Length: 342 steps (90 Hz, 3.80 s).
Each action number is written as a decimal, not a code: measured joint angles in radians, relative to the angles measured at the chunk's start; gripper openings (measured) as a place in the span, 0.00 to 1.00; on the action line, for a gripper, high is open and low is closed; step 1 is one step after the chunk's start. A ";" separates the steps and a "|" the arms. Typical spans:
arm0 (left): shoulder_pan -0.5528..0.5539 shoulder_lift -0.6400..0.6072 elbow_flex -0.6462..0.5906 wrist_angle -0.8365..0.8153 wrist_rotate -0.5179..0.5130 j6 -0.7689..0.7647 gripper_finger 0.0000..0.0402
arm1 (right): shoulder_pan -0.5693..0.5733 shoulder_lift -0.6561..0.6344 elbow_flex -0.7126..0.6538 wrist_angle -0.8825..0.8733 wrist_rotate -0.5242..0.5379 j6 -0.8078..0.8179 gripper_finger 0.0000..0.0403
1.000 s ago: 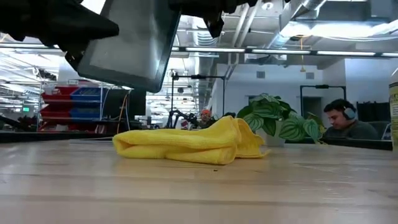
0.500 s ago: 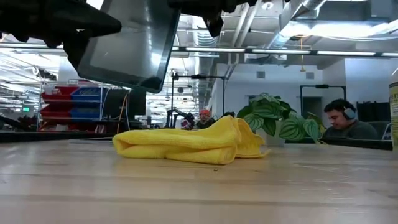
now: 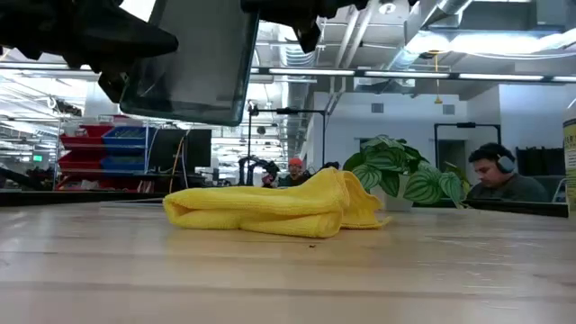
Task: Clean tablet
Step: Wipe the front of the tablet using microfiber towel
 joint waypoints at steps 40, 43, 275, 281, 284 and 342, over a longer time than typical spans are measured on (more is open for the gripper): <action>-0.051 0.000 -0.003 -0.028 -0.150 -0.058 0.01 | 0.002 0.050 0.001 -0.246 -0.006 0.002 0.63; -0.054 0.000 -0.003 -0.032 -0.161 -0.068 0.01 | 0.014 0.068 0.001 -0.239 -0.005 -0.001 0.63; 0.001 0.152 0.001 0.223 -0.049 -0.180 0.03 | 0.155 0.345 0.285 0.238 0.769 -0.742 0.02; 0.002 0.153 0.001 0.211 -0.050 -0.184 0.03 | 0.152 0.342 0.288 0.238 0.831 -0.764 0.02; 0.002 0.153 0.001 0.210 -0.050 -0.187 0.03 | 0.153 0.342 0.288 0.239 0.866 -0.779 0.02; -0.001 0.153 0.001 0.207 -0.037 -0.162 0.03 | 0.265 0.338 0.289 -0.019 1.172 -0.732 0.03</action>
